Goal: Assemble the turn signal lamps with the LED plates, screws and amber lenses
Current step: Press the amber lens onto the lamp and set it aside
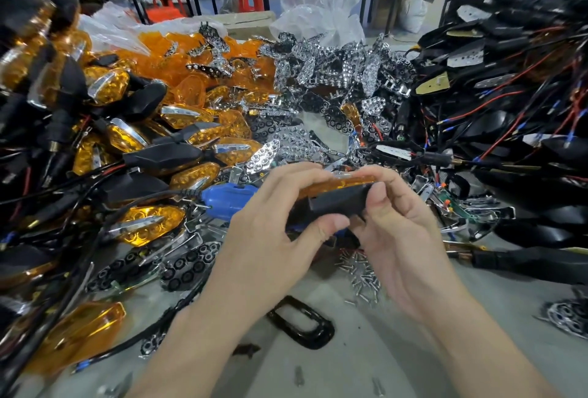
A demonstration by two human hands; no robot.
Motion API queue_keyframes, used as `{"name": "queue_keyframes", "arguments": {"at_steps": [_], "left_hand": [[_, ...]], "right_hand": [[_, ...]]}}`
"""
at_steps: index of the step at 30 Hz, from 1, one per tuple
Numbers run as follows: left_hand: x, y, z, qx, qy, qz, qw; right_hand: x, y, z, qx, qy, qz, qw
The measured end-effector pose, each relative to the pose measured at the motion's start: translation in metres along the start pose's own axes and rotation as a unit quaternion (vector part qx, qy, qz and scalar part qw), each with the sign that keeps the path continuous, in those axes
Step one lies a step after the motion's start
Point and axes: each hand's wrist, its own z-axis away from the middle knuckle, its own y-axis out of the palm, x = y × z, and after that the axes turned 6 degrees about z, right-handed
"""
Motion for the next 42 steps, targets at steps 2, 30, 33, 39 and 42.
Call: {"name": "queue_keyframes", "arguments": {"at_steps": [2,30,33,39,42], "left_hand": [[0.001,-0.001,0.000,-0.003,0.005,-0.027,1.000],[-0.005,0.000,0.005,-0.020,0.030,-0.012,0.999],[-0.005,-0.007,0.003,-0.024,-0.016,0.075,0.997],[-0.004,-0.014,0.001,0.020,-0.093,0.171,0.981],[-0.003,-0.012,0.002,0.034,-0.099,0.168,0.980]], "right_hand": [[0.002,0.000,0.000,-0.019,0.009,-0.015,1.000],[-0.006,0.005,0.004,0.059,0.033,-0.043,0.997],[-0.001,0.006,0.002,0.077,0.021,-0.019,0.997],[-0.003,0.008,0.004,0.052,-0.036,0.095,0.993],[-0.004,0.005,0.003,0.032,-0.054,0.137,0.989]]}}
